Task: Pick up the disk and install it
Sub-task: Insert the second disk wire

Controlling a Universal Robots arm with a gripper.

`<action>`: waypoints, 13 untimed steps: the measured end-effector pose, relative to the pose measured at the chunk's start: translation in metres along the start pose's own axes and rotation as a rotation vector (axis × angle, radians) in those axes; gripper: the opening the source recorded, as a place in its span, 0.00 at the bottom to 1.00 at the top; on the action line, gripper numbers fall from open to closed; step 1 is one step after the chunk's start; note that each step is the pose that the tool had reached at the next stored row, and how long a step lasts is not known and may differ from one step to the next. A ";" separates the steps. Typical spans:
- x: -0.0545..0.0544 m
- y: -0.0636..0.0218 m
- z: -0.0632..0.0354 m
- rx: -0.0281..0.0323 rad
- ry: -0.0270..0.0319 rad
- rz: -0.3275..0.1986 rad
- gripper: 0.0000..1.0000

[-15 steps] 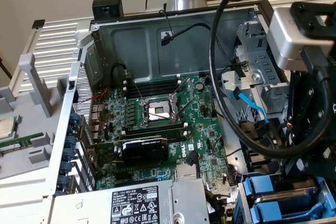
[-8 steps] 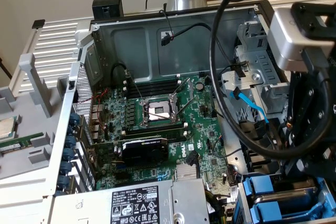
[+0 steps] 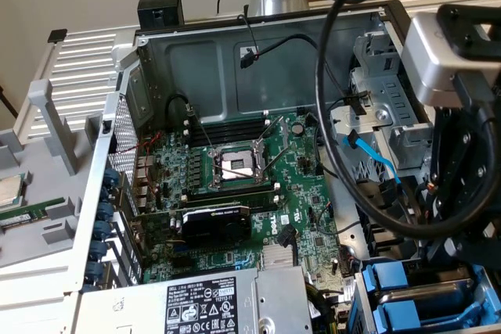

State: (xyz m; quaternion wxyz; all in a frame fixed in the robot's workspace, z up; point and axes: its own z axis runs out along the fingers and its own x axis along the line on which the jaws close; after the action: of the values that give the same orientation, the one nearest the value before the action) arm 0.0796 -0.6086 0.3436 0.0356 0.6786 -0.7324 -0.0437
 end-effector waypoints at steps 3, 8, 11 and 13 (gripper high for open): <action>0.000 -0.0003 0.0002 -0.0003 0.0001 0.000 0.16; 0.000 -0.0004 0.0013 -0.0005 -0.0005 0.000 0.16; 0.001 -0.0005 0.0015 -0.0006 -0.0009 0.000 0.16; 0.001 -0.0005 0.0014 -0.0006 -0.0009 0.000 0.16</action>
State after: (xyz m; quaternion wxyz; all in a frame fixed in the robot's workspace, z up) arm 0.0799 -0.6097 0.3421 0.0355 0.6786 -0.7324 -0.0442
